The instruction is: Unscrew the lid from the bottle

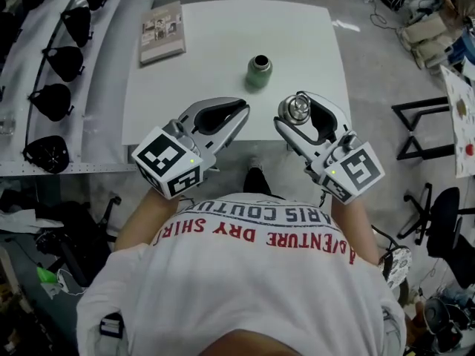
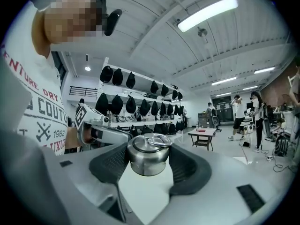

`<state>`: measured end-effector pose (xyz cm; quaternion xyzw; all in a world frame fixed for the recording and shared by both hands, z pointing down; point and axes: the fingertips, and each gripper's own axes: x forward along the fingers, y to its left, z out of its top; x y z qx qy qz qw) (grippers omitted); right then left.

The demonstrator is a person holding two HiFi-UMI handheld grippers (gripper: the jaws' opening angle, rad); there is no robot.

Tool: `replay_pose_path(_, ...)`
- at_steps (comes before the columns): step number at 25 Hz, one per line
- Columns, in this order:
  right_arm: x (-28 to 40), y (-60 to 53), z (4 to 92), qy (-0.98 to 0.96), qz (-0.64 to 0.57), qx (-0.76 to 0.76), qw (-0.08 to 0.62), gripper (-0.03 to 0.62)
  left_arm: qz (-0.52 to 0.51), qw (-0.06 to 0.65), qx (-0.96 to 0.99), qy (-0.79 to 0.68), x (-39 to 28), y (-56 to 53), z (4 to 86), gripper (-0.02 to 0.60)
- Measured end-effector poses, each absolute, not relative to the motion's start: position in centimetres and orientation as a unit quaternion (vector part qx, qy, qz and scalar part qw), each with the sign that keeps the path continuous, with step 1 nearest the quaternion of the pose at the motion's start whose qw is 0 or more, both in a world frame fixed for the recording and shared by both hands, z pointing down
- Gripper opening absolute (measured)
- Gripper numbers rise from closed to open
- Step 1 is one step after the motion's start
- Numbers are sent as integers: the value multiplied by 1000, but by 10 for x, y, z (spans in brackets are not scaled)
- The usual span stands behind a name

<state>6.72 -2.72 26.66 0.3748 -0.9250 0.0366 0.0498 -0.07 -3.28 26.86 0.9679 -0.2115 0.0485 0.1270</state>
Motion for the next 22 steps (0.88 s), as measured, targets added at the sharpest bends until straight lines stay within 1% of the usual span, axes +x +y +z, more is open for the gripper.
replay_pose_path(5, 63, -7, 263, -923, 37, 382, 40, 268, 67, 103, 969, -215, -8, -11, 268, 52)
replay_pose_path(12, 61, 10, 269, -917, 39, 395, 43, 267, 55, 106, 970, -214, -19, 2, 265, 52)
replay_pose_path(22, 56, 30, 263, -916, 24, 398, 52, 267, 54, 93, 970, -219, -23, 20, 259, 52)
